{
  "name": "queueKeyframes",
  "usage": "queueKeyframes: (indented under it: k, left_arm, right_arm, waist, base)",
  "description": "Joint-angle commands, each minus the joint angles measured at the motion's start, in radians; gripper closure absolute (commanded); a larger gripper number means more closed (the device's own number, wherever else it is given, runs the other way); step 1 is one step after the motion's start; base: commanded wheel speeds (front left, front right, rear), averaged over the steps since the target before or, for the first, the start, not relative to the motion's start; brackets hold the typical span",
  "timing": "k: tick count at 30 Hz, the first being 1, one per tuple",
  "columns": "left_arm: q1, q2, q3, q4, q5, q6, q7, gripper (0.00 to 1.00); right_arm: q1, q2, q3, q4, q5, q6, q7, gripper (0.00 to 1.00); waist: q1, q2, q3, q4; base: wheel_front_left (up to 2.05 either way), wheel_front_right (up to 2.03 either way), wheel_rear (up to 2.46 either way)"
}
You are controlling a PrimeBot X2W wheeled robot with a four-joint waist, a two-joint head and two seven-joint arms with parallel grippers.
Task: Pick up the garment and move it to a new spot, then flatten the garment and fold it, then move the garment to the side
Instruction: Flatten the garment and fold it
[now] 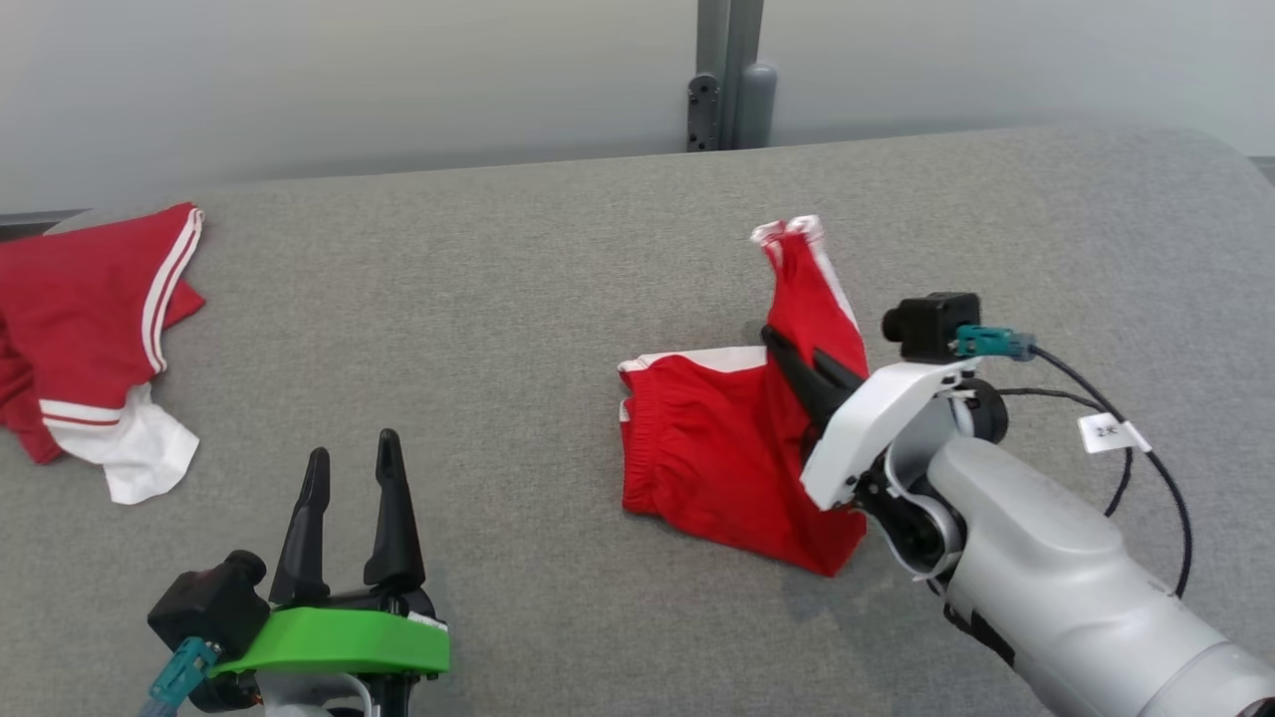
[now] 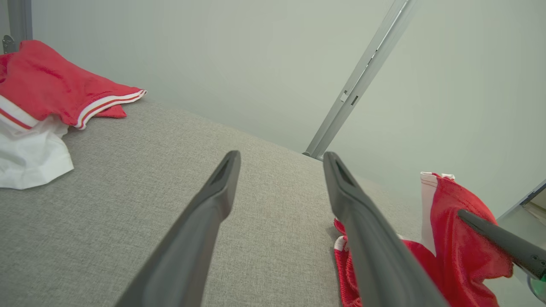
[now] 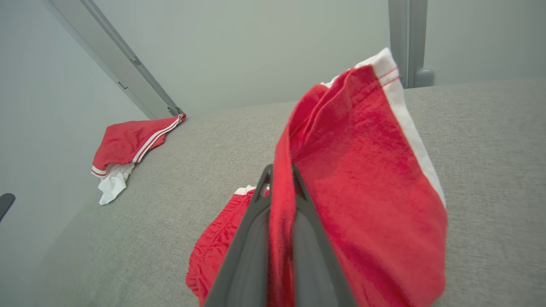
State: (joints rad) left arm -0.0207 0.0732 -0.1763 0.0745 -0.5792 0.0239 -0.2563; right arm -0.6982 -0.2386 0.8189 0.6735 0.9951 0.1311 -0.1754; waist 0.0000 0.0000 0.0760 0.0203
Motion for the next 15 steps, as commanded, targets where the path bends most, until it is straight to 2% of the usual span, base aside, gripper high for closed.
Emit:
queueKeyframes:
  k: [1, 8, 14, 15]
  left_arm:
    - [0.007, -0.002, -0.002, 0.000, -0.009, 0.001, -0.003, 0.00]
    - [-0.007, -0.007, -0.008, 0.003, -0.015, -0.001, -0.006, 0.00]
    - [-0.010, -0.010, -0.004, 0.007, -0.013, -0.002, -0.009, 0.00]
    - [-0.010, -0.010, -0.003, 0.008, -0.013, -0.002, -0.010, 0.00]
  right_arm:
    - [-0.003, 0.015, 0.011, 0.011, -0.006, -0.001, 0.012, 1.00]
    - [0.018, 0.081, 0.065, 0.088, -0.016, -0.001, 0.050, 1.00]
    - [0.007, 0.095, 0.108, 0.133, -0.032, -0.001, 0.044, 1.00]
    - [0.005, 0.098, 0.114, 0.137, -0.031, -0.001, 0.041, 0.81]
  waist:
    - [0.0000, 0.0000, 0.001, 0.049]
    - [0.0000, 0.0000, 0.020, 0.114]
    - [0.0000, 0.0000, 0.024, 0.127]
    - [0.0000, 0.0000, 0.024, 0.125]
  base:
    - [0.00, 0.00, 0.00]
    - [0.00, 0.00, 0.00]
    - [0.00, 0.00, 0.00]
    - [0.00, 0.00, 0.00]
